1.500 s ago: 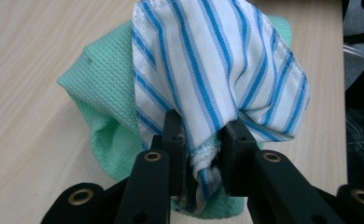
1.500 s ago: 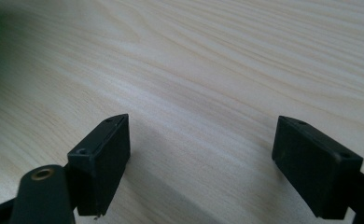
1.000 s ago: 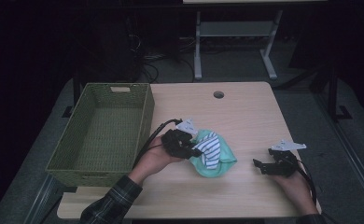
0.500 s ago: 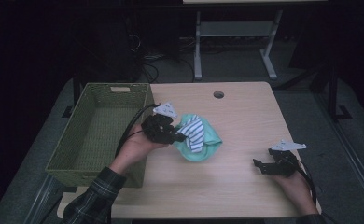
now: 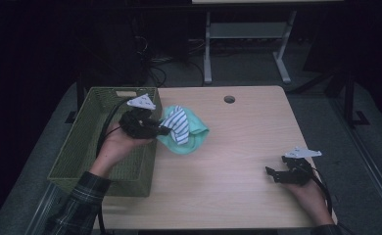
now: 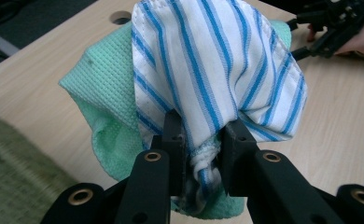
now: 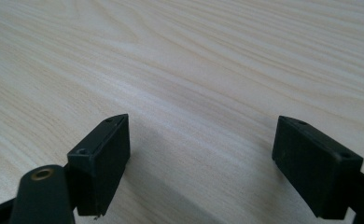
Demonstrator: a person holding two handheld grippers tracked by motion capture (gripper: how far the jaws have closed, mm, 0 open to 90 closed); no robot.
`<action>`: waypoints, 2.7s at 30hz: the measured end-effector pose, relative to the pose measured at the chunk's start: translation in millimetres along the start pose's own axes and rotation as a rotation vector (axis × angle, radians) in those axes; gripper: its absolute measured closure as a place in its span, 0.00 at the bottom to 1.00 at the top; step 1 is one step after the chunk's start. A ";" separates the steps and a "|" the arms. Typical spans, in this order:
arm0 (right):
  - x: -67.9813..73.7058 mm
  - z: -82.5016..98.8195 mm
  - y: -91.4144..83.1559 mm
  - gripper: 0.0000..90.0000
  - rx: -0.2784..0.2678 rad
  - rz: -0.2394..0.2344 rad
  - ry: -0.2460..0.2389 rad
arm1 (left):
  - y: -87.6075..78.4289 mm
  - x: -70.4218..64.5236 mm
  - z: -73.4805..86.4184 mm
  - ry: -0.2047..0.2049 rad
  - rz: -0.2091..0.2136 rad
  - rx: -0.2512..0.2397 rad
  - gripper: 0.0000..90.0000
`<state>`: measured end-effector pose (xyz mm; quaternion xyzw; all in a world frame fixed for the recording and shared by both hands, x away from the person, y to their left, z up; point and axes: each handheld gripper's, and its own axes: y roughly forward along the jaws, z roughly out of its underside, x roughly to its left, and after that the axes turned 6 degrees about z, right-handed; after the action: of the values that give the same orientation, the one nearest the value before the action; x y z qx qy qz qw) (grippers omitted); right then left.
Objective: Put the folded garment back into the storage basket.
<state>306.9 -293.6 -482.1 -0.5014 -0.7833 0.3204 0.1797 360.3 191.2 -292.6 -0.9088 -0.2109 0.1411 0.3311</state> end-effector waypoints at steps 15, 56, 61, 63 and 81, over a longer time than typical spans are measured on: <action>0.0 0.0 0.0 0.21 0.001 0.001 0.002 | -44.4 24.0 21.7 -0.073 -0.105 -0.033 0.82; -0.1 0.0 0.0 0.21 0.001 0.002 0.001 | -53.8 87.2 128.4 -0.286 -0.332 0.063 0.82; -0.1 0.0 0.0 0.21 0.001 0.002 0.001 | -43.0 91.0 134.7 -0.296 -0.319 0.085 0.82; -0.1 0.0 0.0 0.21 0.001 0.002 0.001 | -39.1 92.4 136.8 -0.299 -0.315 0.098 0.82; -0.1 0.0 0.0 0.21 0.001 0.002 0.002 | -31.6 100.7 148.2 -0.335 -0.314 0.128 0.60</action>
<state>306.9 -293.7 -482.0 -0.5022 -0.7826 0.3206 0.1803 380.2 341.4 -393.2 -0.8059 -0.3925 0.2497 0.3662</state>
